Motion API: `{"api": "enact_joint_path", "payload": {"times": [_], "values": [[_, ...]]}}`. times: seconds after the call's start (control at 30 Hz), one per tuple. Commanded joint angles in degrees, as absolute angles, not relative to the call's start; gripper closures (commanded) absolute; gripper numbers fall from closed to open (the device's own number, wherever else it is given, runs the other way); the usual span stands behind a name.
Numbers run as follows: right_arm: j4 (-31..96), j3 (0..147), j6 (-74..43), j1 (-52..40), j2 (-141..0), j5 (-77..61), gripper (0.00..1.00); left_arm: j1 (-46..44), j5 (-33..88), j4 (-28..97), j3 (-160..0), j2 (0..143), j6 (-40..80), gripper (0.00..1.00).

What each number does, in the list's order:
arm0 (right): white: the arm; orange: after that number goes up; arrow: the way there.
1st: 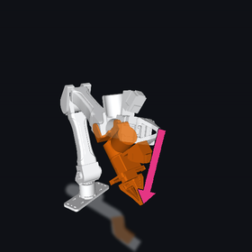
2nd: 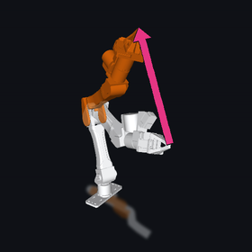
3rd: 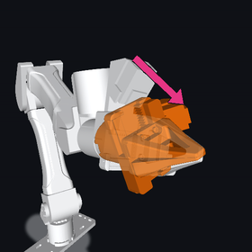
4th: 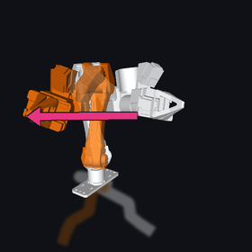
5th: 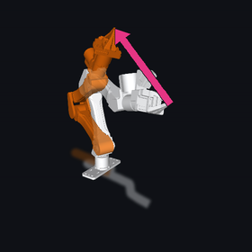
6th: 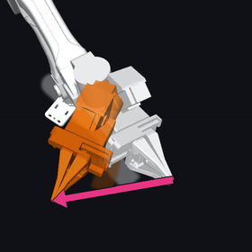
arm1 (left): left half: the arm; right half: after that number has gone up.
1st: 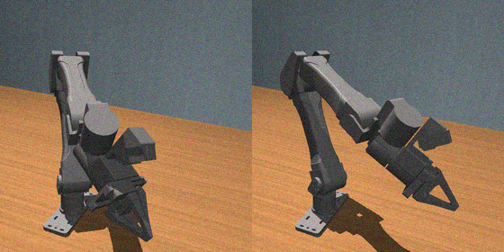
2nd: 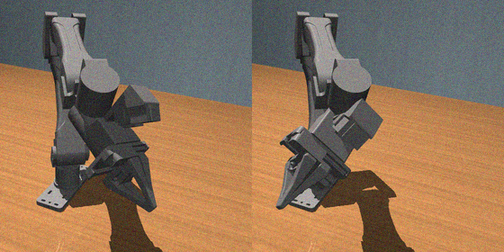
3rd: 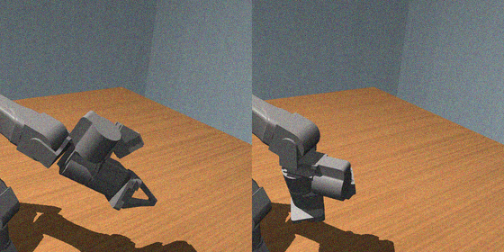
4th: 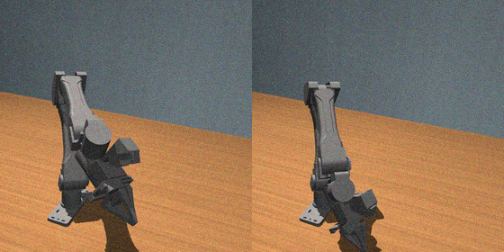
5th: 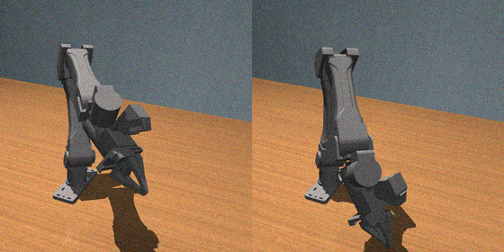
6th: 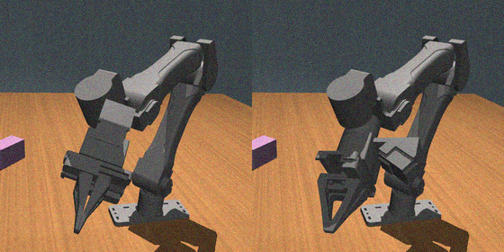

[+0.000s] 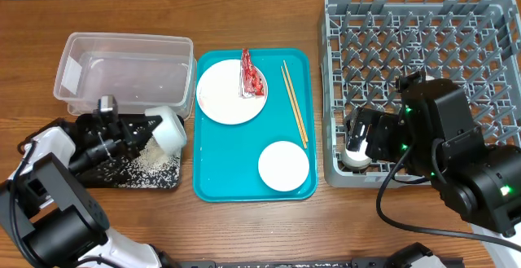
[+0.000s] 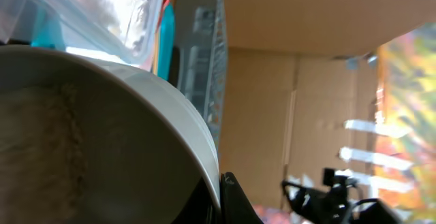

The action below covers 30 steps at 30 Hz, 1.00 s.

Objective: Sort waste into correct bins and load items into the dishwasher
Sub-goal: 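Grasp the rice bowl with the left gripper and dump rice onto black tray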

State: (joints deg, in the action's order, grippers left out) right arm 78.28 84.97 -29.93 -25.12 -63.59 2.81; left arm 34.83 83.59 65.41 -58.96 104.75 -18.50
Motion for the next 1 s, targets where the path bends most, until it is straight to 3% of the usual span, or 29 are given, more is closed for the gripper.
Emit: {"api": "enact_joint_path", "payload": {"times": [0.0,0.13,0.23,0.33,0.4,0.43,0.53,0.63,0.7,0.97], "values": [[78.2,85.5,-29.5,-25.0,-63.4,2.9,0.00,35.7,89.6,65.9,-59.7,104.3,-22.4,0.96],[78.2,85.5,-29.5,-25.0,-63.4,2.8,0.00,35.6,88.2,68.5,-59.7,104.1,-24.8,0.96],[78.4,85.5,-29.5,-25.0,-63.4,2.8,0.00,35.5,85.3,72.3,-59.9,103.0,-41.6,0.96],[78.4,85.5,-29.5,-25.0,-63.4,2.8,0.00,36.4,83.0,71.1,-60.1,103.2,-27.6,0.96],[78.3,85.5,-29.5,-25.0,-63.4,2.9,0.00,36.5,86.4,75.3,-60.4,102.1,-40.9,0.96],[78.3,85.5,-29.5,-25.0,-63.4,2.8,0.00,36.8,84.2,73.5,-60.9,101.8,-42.1,0.96],[78.6,85.5,-29.6,-25.0,-63.4,2.6,0.00,37.1,77.1,73.1,-62.0,101.5,-28.7,0.96],[78.8,85.5,-29.5,-25.0,-63.4,2.7,0.00,34.5,71.4,80.8,-64.6,98.7,-33.6,0.96],[78.5,85.5,-29.5,-25.0,-63.4,2.7,0.00,32.4,66.2,82.0,-67.1,95.9,-29.9,0.96],[78.4,85.5,-29.8,-25.0,-63.4,2.0,0.00,15.3,27.8,73.6,-72.3,78.9,2.0,0.96]]}}
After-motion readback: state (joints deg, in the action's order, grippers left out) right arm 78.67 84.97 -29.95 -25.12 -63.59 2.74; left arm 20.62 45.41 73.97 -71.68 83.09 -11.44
